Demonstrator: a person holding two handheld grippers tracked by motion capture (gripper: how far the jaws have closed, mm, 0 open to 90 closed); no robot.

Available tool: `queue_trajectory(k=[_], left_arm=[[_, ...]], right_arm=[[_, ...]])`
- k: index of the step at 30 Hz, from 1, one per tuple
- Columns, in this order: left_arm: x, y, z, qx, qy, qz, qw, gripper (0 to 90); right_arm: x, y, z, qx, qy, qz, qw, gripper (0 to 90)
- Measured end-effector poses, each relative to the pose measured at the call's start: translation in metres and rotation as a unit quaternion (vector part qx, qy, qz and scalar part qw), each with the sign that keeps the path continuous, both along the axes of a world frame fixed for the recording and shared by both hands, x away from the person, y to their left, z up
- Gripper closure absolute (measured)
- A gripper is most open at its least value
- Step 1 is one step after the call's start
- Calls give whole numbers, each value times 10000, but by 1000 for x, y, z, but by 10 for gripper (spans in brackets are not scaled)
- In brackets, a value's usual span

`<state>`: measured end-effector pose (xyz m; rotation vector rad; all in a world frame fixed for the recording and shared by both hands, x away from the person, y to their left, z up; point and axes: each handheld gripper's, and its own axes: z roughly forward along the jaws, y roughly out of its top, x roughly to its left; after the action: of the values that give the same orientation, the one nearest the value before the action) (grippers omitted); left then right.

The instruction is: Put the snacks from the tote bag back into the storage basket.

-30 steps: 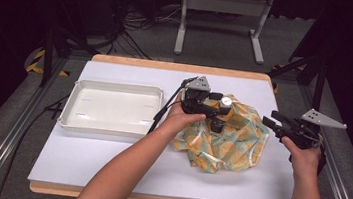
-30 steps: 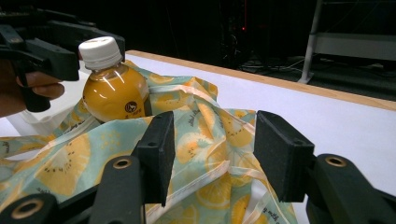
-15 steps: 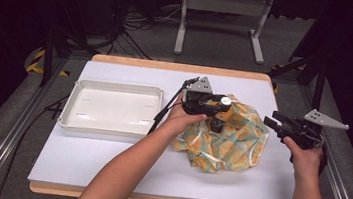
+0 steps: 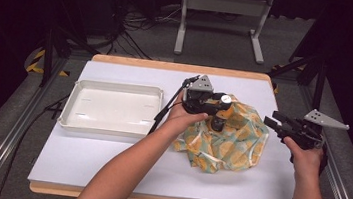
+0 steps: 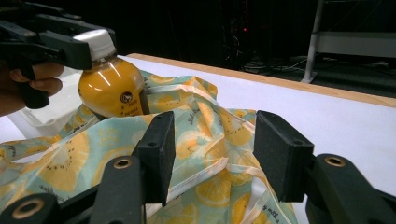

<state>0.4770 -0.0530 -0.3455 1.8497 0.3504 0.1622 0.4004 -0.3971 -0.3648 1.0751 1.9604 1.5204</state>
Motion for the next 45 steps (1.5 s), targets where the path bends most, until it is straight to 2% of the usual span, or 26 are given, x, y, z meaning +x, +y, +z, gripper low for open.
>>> queue_trajectory(k=[7,10,18,26,29,33,37,45], left_arm=[[-6,-1,14,-2,12,-37,10000,583],[-9,-1,20,-83,51,-86,9999,583],[-15,3,38,-147,-46,-127,9998,583],[-20,10,56,-224,-115,-104,9996,584],[-22,13,61,-275,-131,-97,9995,583],[-25,16,67,-335,-136,-105,9993,584],[-29,20,74,-335,-152,-132,9992,583],[-38,35,82,-305,-215,-125,9992,583]], right_arm=[[0,1,0,-6,-24,41,10000,492],[0,2,0,-21,-47,67,10000,495],[0,4,0,-45,-66,125,9999,502],[0,5,-1,-61,-75,149,9998,504],[0,6,0,-137,-180,116,9997,512],[-1,6,0,-118,-260,106,9995,526],[-2,5,2,-110,-214,129,9996,533],[-4,12,4,-213,-290,265,9990,532]])
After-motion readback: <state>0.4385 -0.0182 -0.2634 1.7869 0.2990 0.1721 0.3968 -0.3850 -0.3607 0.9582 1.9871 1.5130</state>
